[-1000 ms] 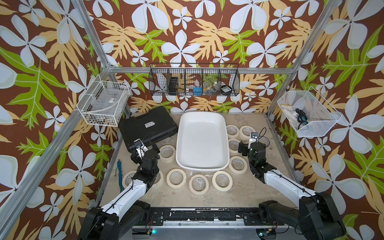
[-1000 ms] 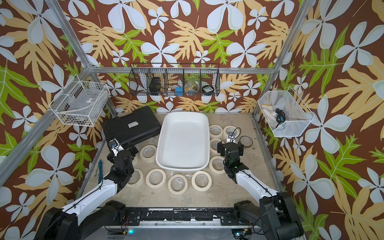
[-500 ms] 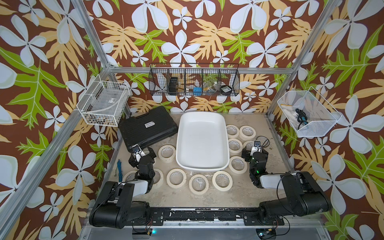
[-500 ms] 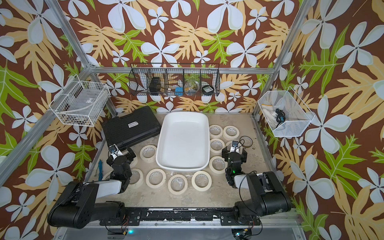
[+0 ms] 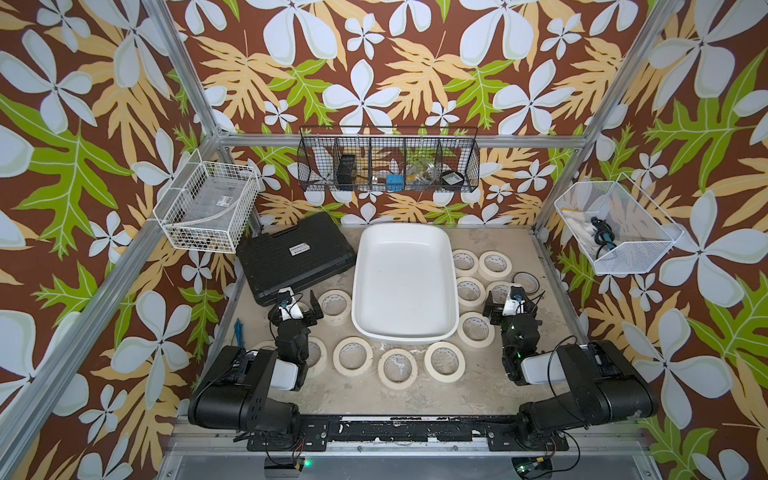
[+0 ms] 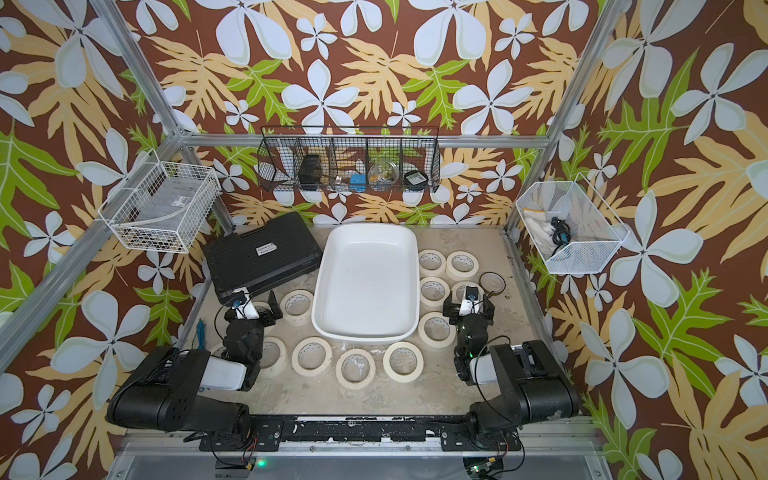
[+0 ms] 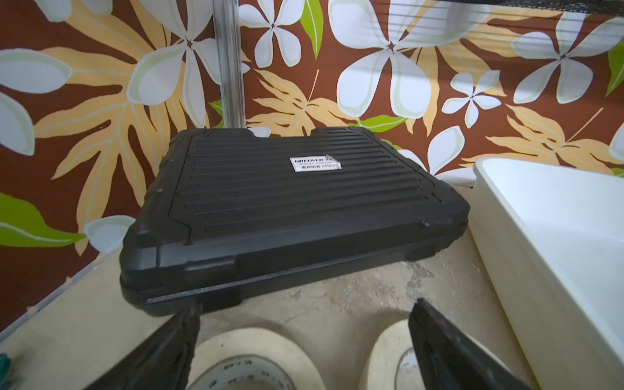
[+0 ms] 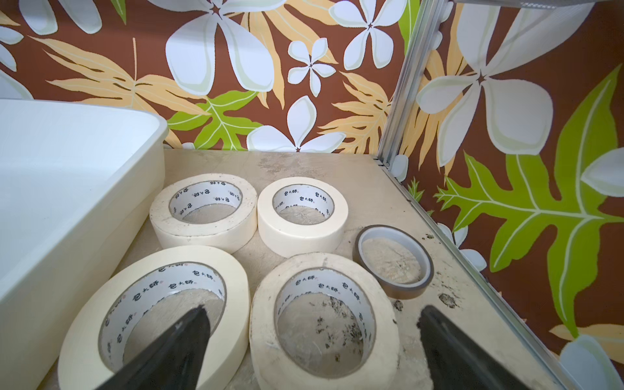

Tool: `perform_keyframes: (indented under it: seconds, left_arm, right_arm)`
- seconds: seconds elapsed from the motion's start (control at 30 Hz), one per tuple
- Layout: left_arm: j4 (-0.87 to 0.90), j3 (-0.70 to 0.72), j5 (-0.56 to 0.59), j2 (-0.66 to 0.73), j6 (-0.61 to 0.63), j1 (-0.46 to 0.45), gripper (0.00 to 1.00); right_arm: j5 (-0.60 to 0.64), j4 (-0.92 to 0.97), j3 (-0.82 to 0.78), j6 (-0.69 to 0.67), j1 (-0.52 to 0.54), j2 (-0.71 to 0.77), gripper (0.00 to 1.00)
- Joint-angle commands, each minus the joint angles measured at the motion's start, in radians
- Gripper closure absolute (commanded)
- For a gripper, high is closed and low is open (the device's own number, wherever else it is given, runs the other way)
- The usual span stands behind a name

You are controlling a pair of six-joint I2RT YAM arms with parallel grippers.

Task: Take out the art tape in the storage box
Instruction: Reset both arms

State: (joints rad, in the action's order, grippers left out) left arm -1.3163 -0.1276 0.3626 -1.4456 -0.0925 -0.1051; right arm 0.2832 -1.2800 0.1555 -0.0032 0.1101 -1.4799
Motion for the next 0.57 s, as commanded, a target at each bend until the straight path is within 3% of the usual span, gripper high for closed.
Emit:
perform_keyframes:
  seconds: [0.0,0.53]
  left_arm:
    - [0.015,-0.016,0.024,0.000,0.000,0.003,0.00]
    - [0.002,-0.010,0.017,0.002,0.000,0.003,0.00]
  right_arm:
    - [-0.021,-0.018,0.004,0.005,-0.001,-0.001,0.00]
    - [-0.049,0.013,0.019,0.016,-0.019,0.001,0.00]
